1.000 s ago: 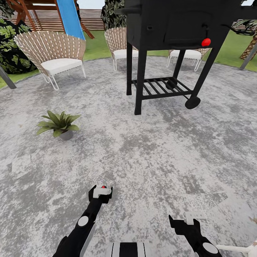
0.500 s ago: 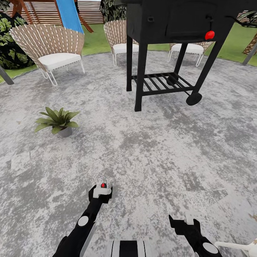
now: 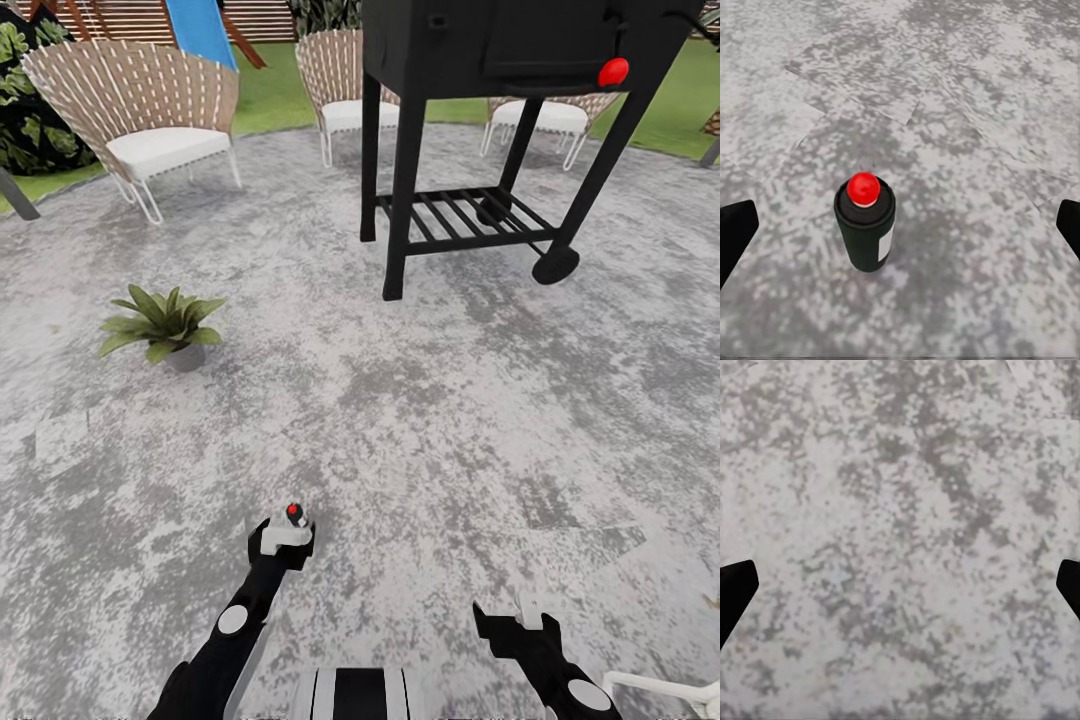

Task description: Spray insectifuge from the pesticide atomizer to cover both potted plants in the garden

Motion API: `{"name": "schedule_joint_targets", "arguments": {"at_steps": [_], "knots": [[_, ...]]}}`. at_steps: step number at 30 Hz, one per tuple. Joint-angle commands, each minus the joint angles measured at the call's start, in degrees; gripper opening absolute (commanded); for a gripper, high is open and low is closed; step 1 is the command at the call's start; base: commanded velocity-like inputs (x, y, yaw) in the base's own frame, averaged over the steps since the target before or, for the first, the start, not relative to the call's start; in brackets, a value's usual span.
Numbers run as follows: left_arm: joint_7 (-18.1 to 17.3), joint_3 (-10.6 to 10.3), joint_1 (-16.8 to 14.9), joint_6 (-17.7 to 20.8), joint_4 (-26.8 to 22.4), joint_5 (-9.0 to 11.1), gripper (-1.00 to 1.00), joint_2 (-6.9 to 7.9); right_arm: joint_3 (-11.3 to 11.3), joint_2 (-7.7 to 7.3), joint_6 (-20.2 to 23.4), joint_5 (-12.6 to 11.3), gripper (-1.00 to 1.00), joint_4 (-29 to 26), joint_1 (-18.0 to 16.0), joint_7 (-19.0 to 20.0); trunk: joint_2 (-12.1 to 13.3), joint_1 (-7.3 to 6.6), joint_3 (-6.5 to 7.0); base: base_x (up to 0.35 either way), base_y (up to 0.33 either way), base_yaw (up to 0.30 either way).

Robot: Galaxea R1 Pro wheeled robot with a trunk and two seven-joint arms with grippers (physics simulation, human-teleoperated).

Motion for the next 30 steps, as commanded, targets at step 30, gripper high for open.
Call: {"name": "schedule_joint_targets", "arguments": {"at_steps": [30], "knots": [[-0.01,0.07,-0.02,-0.34,0.03,-0.42,1.00,-0.03,-0.05,-0.09,0.29,-0.01,1.00,-0.11,0.02,0.02,-0.08,0.12,-1.37,0.041,0.000,0.014]]}}
